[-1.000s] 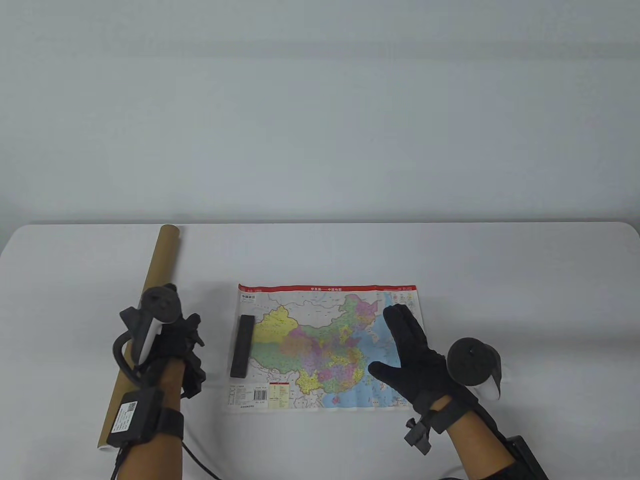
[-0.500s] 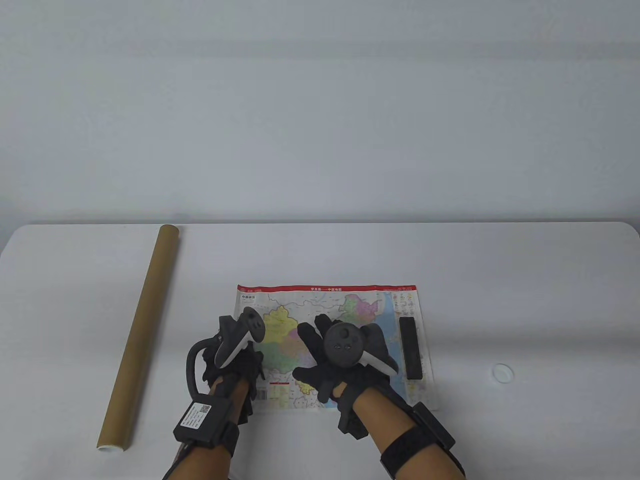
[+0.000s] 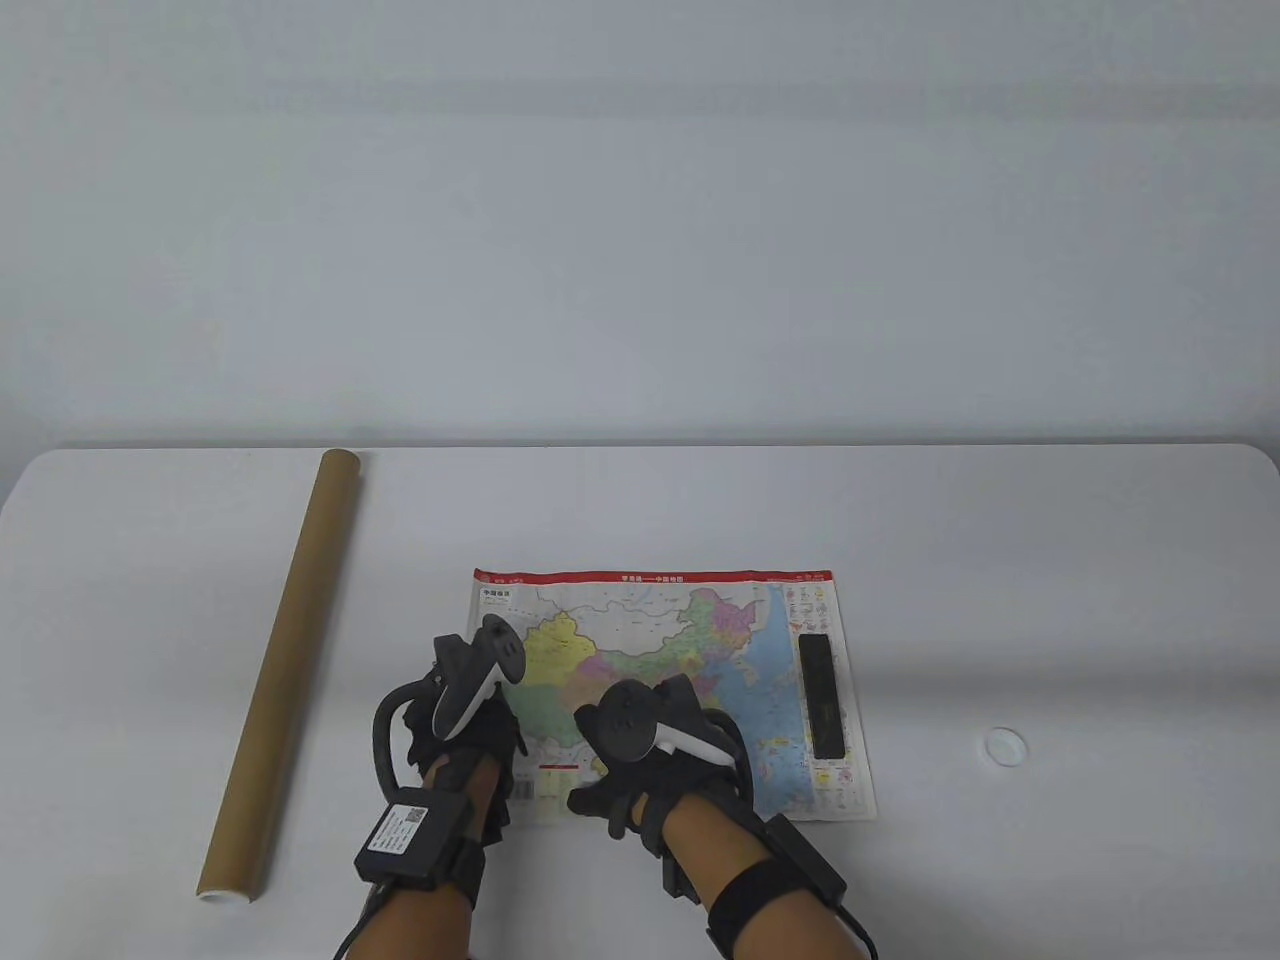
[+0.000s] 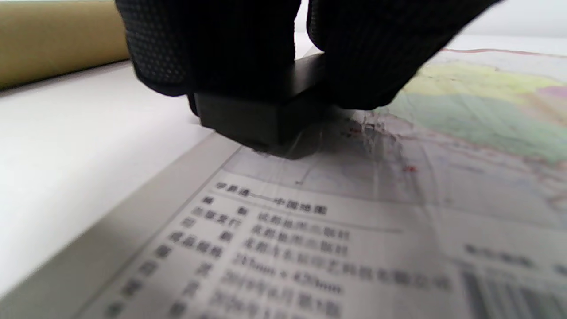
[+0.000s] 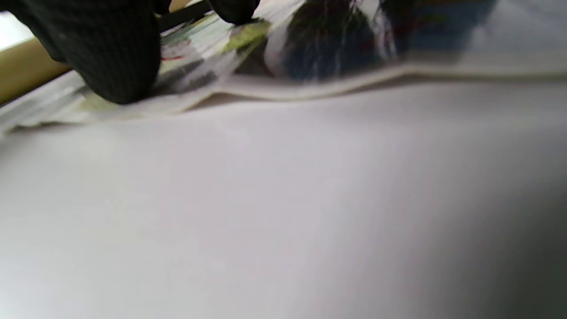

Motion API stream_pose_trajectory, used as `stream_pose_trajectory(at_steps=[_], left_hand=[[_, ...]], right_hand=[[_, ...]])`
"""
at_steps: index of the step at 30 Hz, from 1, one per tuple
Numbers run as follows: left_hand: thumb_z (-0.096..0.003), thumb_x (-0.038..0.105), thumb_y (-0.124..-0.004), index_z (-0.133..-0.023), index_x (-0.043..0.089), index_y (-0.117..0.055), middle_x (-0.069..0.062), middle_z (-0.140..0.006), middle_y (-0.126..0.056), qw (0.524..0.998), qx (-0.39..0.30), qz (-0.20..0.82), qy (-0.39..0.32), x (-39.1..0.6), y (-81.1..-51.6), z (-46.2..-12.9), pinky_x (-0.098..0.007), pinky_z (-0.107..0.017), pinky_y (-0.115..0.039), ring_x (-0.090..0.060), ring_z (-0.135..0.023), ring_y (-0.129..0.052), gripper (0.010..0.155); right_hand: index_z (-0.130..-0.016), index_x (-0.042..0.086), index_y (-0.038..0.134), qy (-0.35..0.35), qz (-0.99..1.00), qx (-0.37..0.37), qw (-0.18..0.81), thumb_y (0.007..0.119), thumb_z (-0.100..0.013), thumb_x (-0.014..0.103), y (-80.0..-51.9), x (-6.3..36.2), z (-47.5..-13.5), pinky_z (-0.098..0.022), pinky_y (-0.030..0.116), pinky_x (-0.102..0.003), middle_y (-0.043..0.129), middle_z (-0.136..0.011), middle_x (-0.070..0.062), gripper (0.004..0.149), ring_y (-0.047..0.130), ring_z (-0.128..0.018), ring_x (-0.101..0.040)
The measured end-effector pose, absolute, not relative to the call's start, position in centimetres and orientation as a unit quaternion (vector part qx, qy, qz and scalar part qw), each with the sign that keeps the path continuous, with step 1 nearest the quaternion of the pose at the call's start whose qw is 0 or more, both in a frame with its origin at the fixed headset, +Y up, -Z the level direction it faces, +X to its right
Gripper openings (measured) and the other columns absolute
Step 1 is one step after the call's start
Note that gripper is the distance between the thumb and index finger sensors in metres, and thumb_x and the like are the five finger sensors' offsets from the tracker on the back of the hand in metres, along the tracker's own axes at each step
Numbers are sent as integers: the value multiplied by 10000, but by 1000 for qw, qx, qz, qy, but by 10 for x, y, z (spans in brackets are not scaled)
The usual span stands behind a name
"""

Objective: Roll up map and store in mailing tube

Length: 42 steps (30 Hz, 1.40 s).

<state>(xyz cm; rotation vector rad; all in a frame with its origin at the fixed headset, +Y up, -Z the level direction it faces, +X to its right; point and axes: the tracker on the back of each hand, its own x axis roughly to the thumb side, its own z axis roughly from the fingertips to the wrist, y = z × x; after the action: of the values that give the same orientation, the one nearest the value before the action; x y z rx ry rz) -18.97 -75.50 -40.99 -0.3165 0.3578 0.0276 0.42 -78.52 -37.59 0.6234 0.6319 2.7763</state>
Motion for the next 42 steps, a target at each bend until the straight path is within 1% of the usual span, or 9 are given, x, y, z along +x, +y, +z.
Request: stream_pose_trajectory(at_steps=[7,11,15,22,27,33,35,38,42], left_hand=[[-460,449,-863,-1032,412,-550,-79,-965,-778,968,-130,36,211,-221,-727,-408,-366,-557,-847,-287,-708,-952,653],[-460,448,-865,-1022,450,-570,-82,-962,-783,965,-118,42,232,-241,-718,-406,-365,-558,-849,-287,-706,-954,635],[-461,445,-863,-1021,452,-572,-82,-964,-781,960,-116,29,251,-257,-722,-405,-367,-563,-845,-289,-710,-950,631],[-461,446,-858,-1017,457,-570,-78,-967,-777,951,-134,23,277,-275,-744,-405,-364,-573,-840,-285,-719,-945,626],[-455,444,-865,-1008,450,-595,-87,-958,-791,947,-151,14,282,-278,-755,-404,-361,-567,-847,-284,-708,-955,616],[-450,452,-865,-1011,452,-588,-67,-971,-785,946,-154,7,285,-278,-757,-402,-358,-586,-835,-276,-729,-944,626],[-452,461,-856,-1016,453,-584,-38,-1029,-706,946,-159,-1,283,-276,-756,-401,-356,-620,-806,-254,-782,-912,626],[-438,482,-868,-1016,423,-600,-10,-1049,-651,951,-137,4,278,-270,-746,-399,-366,-644,-775,-259,-824,-865,640],[-445,475,-857,-1008,419,-616,4,-1043,-662,972,-97,63,204,-245,-711,-403,-374,-656,-771,-253,-841,-860,616]], right_hand=[[-1146,164,379,223,944,208,123,798,-540,578,-786,5,-376,-595,301,-728,127,-1116,-291,845,168,-937,-664],[-1146,165,372,224,944,207,122,792,-542,580,-786,5,-376,-597,296,-724,122,-1117,-287,845,160,-938,-659],[-1146,166,364,227,944,207,123,789,-544,579,-787,5,-376,-598,289,-722,115,-1116,-285,845,152,-938,-656],[-1146,168,356,229,943,207,124,784,-546,581,-787,5,-376,-598,281,-720,106,-1115,-283,845,143,-937,-652],[-1145,167,359,229,943,207,124,784,-548,581,-787,5,-376,-598,281,-720,107,-1115,-284,842,138,-937,-653],[-1145,168,356,230,943,207,125,783,-548,579,-787,5,-376,-599,275,-717,102,-1115,-281,841,135,-939,-649],[-1145,168,356,230,943,207,126,783,-549,578,-787,5,-376,-599,273,-717,101,-1116,-280,840,134,-938,-649],[-1145,169,356,230,943,207,126,784,-549,578,-787,5,-376,-599,274,-717,102,-1115,-280,840,134,-938,-649],[-1145,167,354,230,942,207,126,781,-549,580,-788,5,-375,-599,271,-714,99,-1115,-279,842,131,-938,-647]])
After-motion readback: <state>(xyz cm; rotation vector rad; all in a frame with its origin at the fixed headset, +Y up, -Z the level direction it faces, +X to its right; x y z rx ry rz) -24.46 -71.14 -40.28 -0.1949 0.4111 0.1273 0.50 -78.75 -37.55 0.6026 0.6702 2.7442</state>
